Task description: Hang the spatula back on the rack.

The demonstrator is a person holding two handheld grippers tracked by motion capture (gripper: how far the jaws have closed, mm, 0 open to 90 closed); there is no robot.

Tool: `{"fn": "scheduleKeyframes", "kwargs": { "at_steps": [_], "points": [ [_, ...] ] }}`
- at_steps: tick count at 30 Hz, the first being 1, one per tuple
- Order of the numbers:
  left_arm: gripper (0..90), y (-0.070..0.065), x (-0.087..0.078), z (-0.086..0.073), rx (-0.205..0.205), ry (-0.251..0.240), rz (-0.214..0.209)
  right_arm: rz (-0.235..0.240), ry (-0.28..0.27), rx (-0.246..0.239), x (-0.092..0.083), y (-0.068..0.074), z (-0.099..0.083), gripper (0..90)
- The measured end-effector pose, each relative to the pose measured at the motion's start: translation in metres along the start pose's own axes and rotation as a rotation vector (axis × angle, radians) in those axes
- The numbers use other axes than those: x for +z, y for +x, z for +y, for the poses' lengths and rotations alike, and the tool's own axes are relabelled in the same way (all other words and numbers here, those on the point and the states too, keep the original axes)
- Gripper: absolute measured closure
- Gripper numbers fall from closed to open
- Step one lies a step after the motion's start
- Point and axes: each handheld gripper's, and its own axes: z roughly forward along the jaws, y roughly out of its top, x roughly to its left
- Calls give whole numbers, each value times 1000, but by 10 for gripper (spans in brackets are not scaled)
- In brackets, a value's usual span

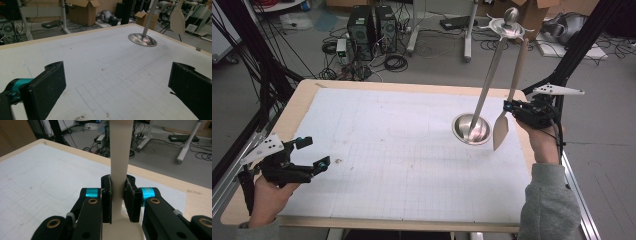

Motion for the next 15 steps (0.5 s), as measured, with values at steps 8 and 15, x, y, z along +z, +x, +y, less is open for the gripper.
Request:
{"fn": "scheduleKeyframes", "kwargs": {
  "at_steps": [8,15],
  "points": [
    [17,0,1,0,-2,6,-1,13,-7,1,2,0,0,779],
    [17,-1,2,-1,0,5,-2,7,-2,5,2,0,-1,771]
  ]
}}
